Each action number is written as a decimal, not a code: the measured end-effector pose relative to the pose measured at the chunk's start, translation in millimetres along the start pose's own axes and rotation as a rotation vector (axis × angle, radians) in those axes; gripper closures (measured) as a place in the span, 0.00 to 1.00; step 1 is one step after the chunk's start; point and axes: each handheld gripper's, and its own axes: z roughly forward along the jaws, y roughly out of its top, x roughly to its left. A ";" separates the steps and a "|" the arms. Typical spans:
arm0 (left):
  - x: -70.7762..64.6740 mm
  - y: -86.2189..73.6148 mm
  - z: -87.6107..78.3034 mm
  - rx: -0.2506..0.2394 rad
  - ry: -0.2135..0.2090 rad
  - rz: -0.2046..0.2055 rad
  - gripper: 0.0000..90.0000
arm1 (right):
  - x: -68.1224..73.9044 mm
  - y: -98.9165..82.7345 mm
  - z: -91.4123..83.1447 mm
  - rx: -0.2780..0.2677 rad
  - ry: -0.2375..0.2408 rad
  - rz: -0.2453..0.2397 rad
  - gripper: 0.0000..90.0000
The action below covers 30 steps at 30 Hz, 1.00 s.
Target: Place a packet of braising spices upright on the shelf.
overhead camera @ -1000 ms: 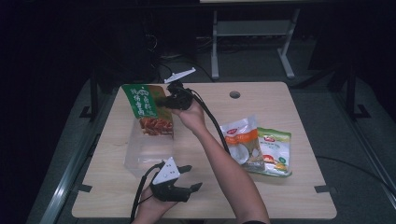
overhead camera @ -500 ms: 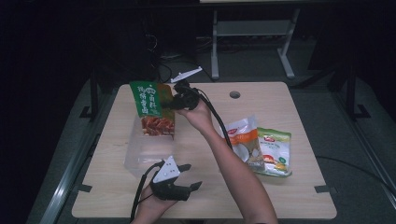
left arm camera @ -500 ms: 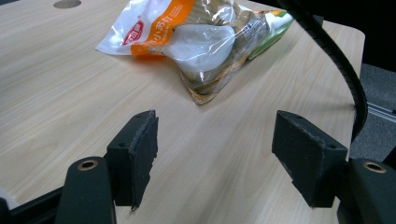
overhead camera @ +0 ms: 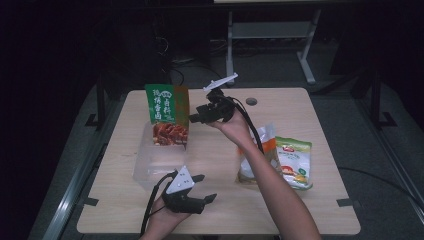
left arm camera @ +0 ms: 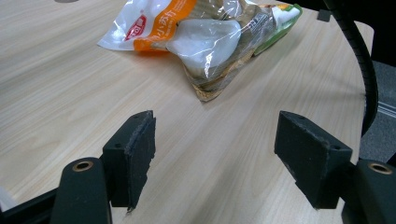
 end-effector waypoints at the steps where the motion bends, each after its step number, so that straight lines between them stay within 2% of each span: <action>1: -0.1 -0.1 0.4 0.001 -0.001 0.000 0.32 | -1.6 -2.9 -4.0 0.001 -0.004 0.005 0.48; 13: 1.3 -0.4 2.1 0.013 -0.004 0.003 0.32 | -11.9 -27.2 -41.9 0.024 -0.048 0.034 0.44; 17: 0.9 -0.7 3.0 0.004 -0.003 -0.007 0.32 | -14.8 -36.4 -53.4 0.029 -0.059 0.049 0.43; 20: 0.8 -0.7 2.9 0.007 -0.004 -0.003 0.32 | -18.2 -43.2 -59.8 0.061 -0.058 0.062 0.41; 24: 1.8 -0.3 2.7 0.010 -0.002 0.013 0.32 | -19.6 -55.2 -70.3 0.067 -0.074 0.076 0.41; 26: 1.6 -0.4 2.7 0.012 -0.001 0.001 0.32 | -21.5 -61.2 -74.9 0.092 -0.076 0.093 0.40; 30: 1.7 -0.5 3.2 0.011 0.001 -0.003 0.31 | -24.3 -76.2 -85.8 0.096 -0.094 0.111 0.40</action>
